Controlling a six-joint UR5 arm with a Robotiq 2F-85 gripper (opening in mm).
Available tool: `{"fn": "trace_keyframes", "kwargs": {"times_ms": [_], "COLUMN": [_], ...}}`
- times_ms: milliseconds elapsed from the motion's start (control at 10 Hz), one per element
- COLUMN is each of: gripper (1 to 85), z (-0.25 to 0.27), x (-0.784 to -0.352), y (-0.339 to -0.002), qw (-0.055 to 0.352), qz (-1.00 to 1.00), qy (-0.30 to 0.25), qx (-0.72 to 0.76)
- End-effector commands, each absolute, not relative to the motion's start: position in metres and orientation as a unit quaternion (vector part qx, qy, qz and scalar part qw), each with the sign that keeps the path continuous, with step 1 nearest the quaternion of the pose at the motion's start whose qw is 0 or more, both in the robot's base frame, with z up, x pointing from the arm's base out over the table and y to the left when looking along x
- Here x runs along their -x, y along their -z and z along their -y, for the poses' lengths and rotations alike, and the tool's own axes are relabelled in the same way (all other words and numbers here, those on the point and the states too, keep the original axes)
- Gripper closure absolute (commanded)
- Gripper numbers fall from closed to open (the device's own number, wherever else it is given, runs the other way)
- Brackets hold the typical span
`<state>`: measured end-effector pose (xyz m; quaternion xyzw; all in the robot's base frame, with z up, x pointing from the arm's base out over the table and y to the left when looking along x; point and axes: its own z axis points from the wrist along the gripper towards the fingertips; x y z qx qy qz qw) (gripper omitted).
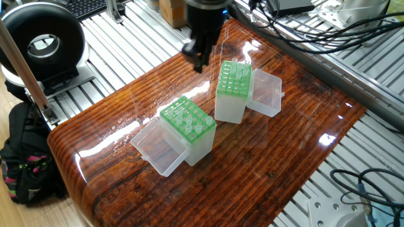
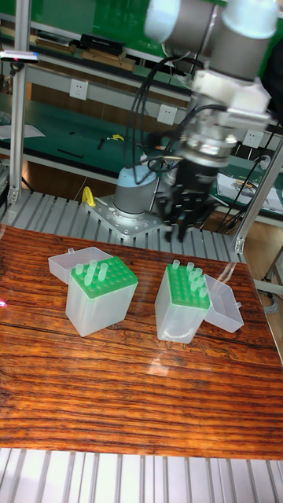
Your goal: Transfer all large pipette tips from one holder to another
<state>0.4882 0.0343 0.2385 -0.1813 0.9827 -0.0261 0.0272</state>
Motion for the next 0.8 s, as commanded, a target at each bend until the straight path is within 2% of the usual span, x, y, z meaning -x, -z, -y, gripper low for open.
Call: {"fn": "trace_keyframes", "kwargs": {"times_ms": [0,400,700], "gripper": [55.3,55.3,55.3], "z": [0.02,0.054,0.052], "x": [-0.494,-0.503,-0.513], "y": [-0.216,-0.196,-0.183], "qw": [0.03,0.043,0.062], "qz": [-0.978,-0.981,-0.986], "qy": [0.068,0.051,0.046], "qx": [0.194,0.183,0.146]}}
